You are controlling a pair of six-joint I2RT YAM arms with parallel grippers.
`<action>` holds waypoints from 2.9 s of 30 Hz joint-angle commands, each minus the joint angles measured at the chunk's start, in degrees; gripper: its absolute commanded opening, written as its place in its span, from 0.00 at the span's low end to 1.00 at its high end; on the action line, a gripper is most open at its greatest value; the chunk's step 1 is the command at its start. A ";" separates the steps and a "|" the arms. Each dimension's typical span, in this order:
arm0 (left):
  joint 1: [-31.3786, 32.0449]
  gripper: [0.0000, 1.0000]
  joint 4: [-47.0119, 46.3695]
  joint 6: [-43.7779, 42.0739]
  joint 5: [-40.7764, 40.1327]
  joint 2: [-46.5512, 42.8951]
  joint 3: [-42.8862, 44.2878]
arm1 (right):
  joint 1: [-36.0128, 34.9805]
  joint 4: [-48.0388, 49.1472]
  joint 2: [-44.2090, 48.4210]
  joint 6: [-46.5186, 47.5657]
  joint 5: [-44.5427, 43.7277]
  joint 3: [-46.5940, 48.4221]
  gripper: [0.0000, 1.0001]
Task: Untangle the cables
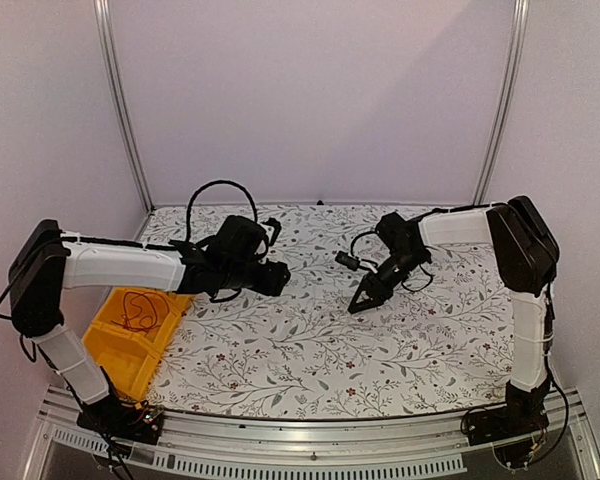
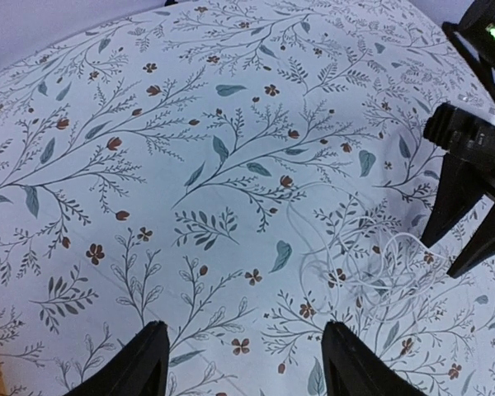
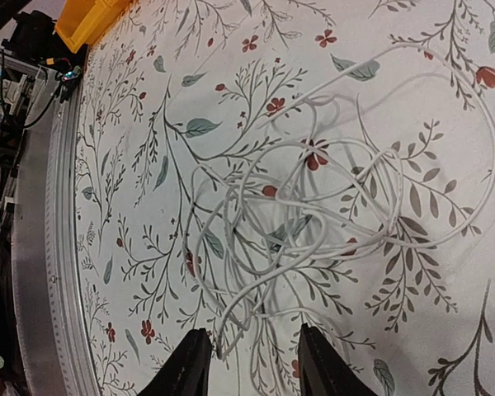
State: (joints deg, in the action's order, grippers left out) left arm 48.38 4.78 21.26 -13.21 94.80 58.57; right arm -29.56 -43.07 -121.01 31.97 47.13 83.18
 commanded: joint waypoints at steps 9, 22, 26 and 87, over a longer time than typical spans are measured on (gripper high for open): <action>2.45 0.62 -12.25 -4.69 12.46 6.10 2.04 | -0.06 -3.79 2.06 1.60 4.21 2.56 0.00; 7.79 0.79 -35.12 -6.65 10.52 21.19 9.25 | -0.15 -15.01 18.08 7.67 4.77 8.44 0.00; 7.39 0.69 -37.26 -3.55 12.10 30.56 16.06 | -0.15 -16.82 21.27 7.95 7.23 11.87 0.00; 7.25 0.10 -36.29 -14.78 16.44 13.14 -0.56 | 13.77 4.20 45.02 12.20 -14.23 -27.81 0.76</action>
State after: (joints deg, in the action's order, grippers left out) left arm 54.72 -31.81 7.53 -0.38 106.39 55.22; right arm -6.55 -38.59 -79.94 40.10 26.98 51.22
